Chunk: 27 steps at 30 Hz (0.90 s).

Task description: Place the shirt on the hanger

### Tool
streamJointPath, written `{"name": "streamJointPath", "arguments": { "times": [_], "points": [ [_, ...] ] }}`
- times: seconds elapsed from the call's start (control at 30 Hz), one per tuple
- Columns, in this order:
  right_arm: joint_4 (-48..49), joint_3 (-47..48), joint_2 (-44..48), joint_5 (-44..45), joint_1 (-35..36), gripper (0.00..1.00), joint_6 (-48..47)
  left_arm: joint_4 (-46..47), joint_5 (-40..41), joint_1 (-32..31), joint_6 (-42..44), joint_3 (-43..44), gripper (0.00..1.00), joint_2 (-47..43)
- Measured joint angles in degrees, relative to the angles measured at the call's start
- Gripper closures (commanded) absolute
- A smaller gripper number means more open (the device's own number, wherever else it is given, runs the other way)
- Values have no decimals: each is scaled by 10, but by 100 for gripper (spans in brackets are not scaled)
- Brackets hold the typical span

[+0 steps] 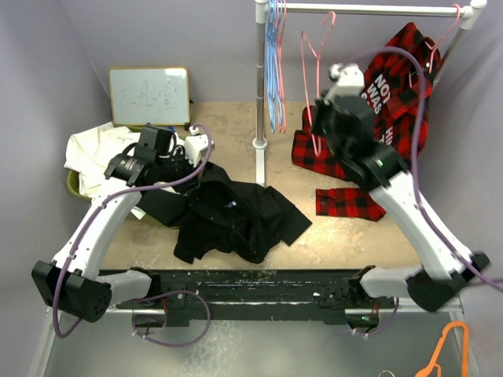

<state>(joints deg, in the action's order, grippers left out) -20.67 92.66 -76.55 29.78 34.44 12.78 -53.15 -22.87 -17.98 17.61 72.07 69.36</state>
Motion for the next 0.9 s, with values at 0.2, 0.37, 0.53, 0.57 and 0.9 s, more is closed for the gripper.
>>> {"name": "streamJointPath", "arguments": {
  "times": [0.2, 0.37, 0.53, 0.57, 0.9],
  "points": [
    [-42, -220, 253, -141, 5, 100, 72, -12, -15, -23, 0, 41, 100, 56],
    [-157, -310, 450, -241, 9, 100, 146, -14, -17, -37, 0, 79, 100, 96],
    [-243, -323, 572, -326, 6, 100, 224, -14, -22, -38, -6, 117, 100, 144],
    [-250, -337, 593, -351, 5, 100, 240, -14, -23, -38, -7, 123, 100, 153],
    [-298, -430, 673, -534, -6, 100, 303, -28, -30, -38, -14, 138, 100, 174]
  ]
}}
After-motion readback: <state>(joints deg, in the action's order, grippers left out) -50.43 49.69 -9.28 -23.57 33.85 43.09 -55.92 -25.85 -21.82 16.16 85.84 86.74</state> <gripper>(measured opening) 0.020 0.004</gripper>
